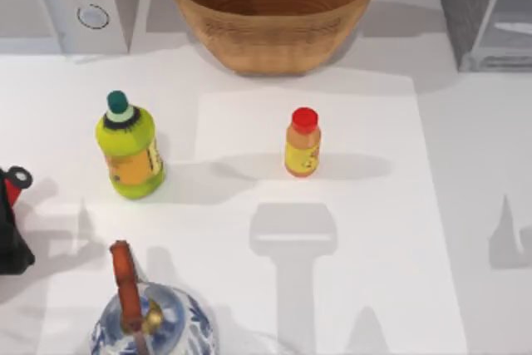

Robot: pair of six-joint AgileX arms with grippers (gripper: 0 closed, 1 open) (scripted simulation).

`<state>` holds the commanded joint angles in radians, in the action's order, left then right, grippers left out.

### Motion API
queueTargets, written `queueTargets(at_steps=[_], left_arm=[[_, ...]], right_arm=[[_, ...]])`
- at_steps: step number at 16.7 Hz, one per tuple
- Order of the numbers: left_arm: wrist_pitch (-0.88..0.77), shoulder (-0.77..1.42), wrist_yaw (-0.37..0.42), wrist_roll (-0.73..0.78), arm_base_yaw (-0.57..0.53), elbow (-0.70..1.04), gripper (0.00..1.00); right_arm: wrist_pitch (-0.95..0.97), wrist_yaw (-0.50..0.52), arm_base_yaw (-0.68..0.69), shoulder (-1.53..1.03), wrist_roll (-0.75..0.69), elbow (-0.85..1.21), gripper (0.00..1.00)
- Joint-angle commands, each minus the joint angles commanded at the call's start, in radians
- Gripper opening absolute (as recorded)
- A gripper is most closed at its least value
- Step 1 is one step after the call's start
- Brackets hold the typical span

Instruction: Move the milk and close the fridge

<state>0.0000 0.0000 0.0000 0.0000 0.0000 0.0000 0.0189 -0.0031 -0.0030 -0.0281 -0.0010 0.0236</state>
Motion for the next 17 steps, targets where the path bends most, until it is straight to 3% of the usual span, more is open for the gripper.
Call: queueTargets(at_steps=[10,13,17], left_arm=[[0.000,0.000,0.000,0.000,0.000,0.000,1.00],[0.000,0.000,0.000,0.000,0.000,0.000,1.00],[0.000,0.000,0.000,0.000,0.000,0.000,1.00]], right_arm=[[-0.082,-0.001,0.003,0.086,-0.001,0.034,1.00],[-0.240,-0.002,0.006,0.214,-0.008,0.141,1.00],[-0.592,-0.001,0.006,0.424,-0.016,0.315,1.00]])
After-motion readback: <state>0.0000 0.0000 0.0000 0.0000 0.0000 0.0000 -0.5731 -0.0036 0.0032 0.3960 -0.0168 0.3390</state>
